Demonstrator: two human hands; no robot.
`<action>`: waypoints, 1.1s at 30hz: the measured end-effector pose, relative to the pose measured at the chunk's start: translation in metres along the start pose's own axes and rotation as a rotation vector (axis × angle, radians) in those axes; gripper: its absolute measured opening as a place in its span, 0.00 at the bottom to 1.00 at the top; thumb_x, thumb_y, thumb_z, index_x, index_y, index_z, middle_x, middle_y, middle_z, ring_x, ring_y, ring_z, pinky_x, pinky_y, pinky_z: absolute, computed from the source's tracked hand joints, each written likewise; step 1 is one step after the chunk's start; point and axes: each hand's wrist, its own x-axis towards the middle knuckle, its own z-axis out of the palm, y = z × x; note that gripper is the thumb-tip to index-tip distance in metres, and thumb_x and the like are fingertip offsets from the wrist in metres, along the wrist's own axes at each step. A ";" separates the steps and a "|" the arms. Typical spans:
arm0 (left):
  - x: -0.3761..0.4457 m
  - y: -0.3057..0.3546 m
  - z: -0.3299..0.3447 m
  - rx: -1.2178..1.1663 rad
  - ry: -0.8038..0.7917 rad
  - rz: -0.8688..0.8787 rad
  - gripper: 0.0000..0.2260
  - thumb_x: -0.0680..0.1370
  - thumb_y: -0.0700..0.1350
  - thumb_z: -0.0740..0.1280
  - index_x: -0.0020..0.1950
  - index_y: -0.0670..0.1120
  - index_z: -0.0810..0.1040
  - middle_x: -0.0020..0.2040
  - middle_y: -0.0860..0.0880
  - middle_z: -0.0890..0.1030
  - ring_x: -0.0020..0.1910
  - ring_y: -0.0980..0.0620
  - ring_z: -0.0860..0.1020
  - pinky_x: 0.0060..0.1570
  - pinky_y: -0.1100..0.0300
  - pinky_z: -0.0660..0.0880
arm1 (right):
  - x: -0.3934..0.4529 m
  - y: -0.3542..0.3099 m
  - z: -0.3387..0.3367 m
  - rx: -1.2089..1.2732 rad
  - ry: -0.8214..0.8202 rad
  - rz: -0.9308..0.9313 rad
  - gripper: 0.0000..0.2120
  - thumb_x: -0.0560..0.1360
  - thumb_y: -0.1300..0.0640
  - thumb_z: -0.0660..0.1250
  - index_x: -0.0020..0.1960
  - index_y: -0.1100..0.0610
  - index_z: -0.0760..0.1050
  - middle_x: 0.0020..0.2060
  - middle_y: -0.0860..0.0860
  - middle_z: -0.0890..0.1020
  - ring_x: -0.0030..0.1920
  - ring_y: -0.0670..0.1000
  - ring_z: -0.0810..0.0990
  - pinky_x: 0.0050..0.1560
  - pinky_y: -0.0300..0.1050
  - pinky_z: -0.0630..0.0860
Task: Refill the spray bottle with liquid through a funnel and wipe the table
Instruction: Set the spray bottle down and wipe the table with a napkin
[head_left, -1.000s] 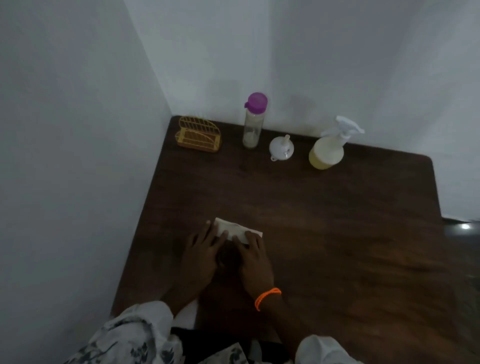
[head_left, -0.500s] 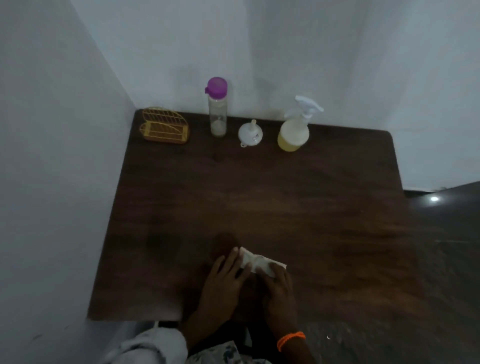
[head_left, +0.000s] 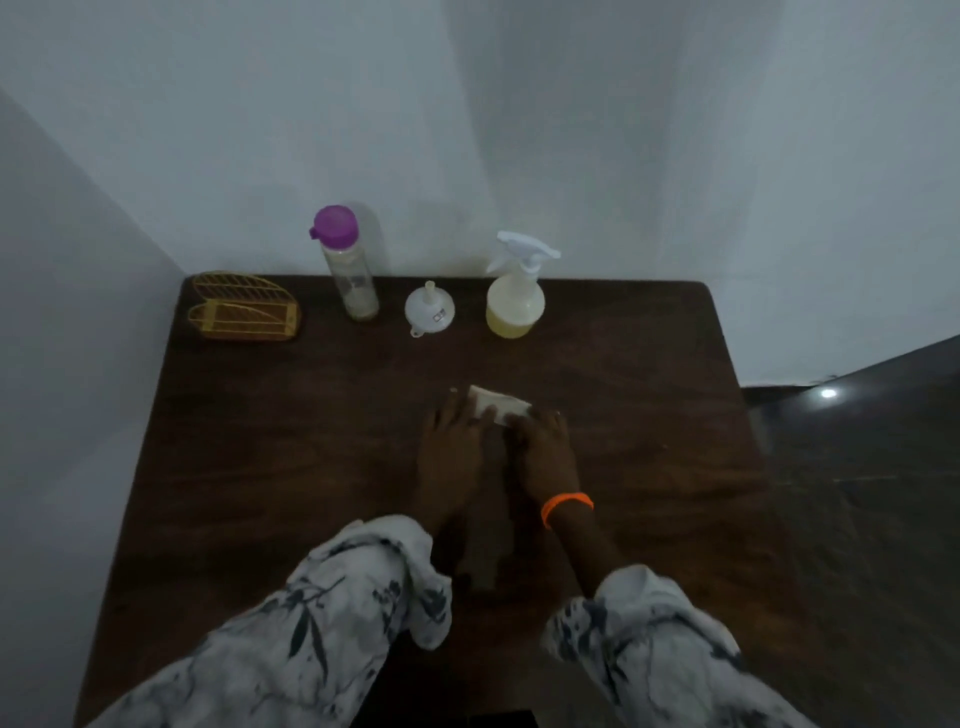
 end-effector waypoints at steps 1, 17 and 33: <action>0.014 0.000 -0.005 -0.007 0.005 -0.001 0.27 0.82 0.58 0.51 0.81 0.55 0.61 0.83 0.45 0.57 0.82 0.41 0.52 0.76 0.41 0.56 | 0.018 0.000 -0.003 -0.012 -0.003 -0.012 0.17 0.74 0.61 0.64 0.61 0.57 0.81 0.62 0.63 0.77 0.63 0.65 0.72 0.68 0.59 0.71; 0.001 0.042 0.010 -0.042 -0.088 0.145 0.28 0.81 0.52 0.63 0.81 0.55 0.62 0.84 0.46 0.54 0.83 0.46 0.49 0.76 0.45 0.52 | -0.051 0.029 -0.018 0.065 0.099 0.133 0.25 0.69 0.65 0.60 0.64 0.58 0.79 0.66 0.62 0.74 0.68 0.63 0.68 0.71 0.49 0.65; -0.202 -0.035 0.064 -0.033 -0.025 -0.019 0.30 0.69 0.51 0.63 0.72 0.57 0.77 0.76 0.48 0.72 0.79 0.41 0.63 0.73 0.44 0.58 | -0.197 -0.034 0.071 0.016 -0.097 -0.118 0.23 0.72 0.56 0.60 0.66 0.48 0.77 0.69 0.55 0.73 0.70 0.58 0.72 0.63 0.52 0.79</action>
